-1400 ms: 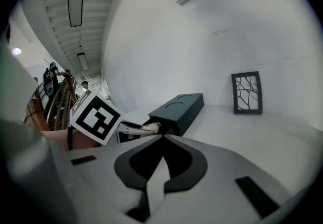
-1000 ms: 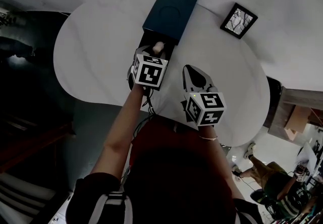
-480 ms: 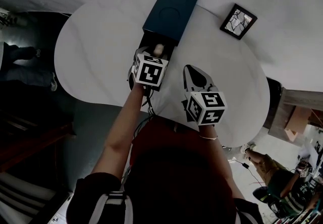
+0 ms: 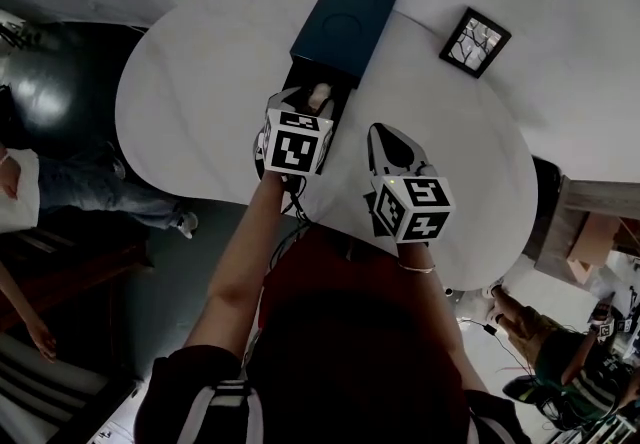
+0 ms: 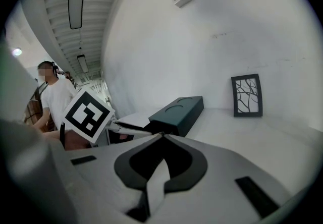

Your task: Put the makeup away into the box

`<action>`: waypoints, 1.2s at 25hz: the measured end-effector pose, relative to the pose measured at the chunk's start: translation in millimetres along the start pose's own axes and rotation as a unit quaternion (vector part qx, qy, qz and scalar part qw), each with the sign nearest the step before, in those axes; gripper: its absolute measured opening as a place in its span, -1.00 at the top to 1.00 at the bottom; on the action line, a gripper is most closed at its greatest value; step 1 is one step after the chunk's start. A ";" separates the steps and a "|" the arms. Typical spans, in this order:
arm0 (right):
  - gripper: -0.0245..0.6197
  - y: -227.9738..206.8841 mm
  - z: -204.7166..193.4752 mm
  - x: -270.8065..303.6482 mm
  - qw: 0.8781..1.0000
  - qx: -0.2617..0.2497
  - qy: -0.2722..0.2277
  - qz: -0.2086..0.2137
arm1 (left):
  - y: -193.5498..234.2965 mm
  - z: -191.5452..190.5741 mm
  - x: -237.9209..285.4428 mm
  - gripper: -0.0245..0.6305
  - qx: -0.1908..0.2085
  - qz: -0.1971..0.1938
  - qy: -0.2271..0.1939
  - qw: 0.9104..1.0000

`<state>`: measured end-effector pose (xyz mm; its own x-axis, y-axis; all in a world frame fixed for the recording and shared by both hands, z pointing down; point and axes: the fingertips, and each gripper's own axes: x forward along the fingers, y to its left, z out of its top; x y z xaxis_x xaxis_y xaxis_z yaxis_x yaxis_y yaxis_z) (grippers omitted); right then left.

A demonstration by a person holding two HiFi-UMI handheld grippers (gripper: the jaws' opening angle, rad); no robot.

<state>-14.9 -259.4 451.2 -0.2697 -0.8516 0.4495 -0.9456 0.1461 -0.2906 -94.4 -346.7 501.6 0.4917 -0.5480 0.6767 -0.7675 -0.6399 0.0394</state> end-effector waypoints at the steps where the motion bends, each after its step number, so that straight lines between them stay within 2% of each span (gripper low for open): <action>1: 0.88 1.0 0.8 -0.9 1.000 -0.001 -0.002 0.000 | 0.8 1.0 -2.8 0.25 -0.003 0.000 -0.005 1.000; 4: 0.88 4.1 3.9 -4.6 1.000 -0.010 -0.007 -0.001 | 2.2 0.3 -11.4 0.28 -0.013 -0.002 -0.010 1.000; 10: 0.88 11.0 14.7 -12.0 0.999 -0.022 -0.022 0.011 | 1.5 3.4 -32.3 0.47 -0.021 0.007 -0.032 0.999; 15: 0.88 18.8 20.3 -21.0 0.998 -0.033 -0.036 0.030 | 1.1 3.5 -57.2 0.66 -0.032 0.030 -0.062 0.997; 21: 0.88 27.8 29.7 -33.7 0.996 -0.049 -0.047 0.057 | 0.4 1.3 -94.0 0.80 -0.051 0.069 -0.087 0.993; 30: 0.88 42.2 25.6 -60.2 0.992 -0.063 -0.051 0.099 | -21.3 -9.2 -139.4 0.85 -0.078 0.091 -0.124 0.985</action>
<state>-34.0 -214.9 390.2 -0.4391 -0.8452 0.3046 -0.8927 0.3721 -0.2544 -150.4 -251.7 413.3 0.4103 -0.7731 0.4837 -0.8968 -0.4383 0.0601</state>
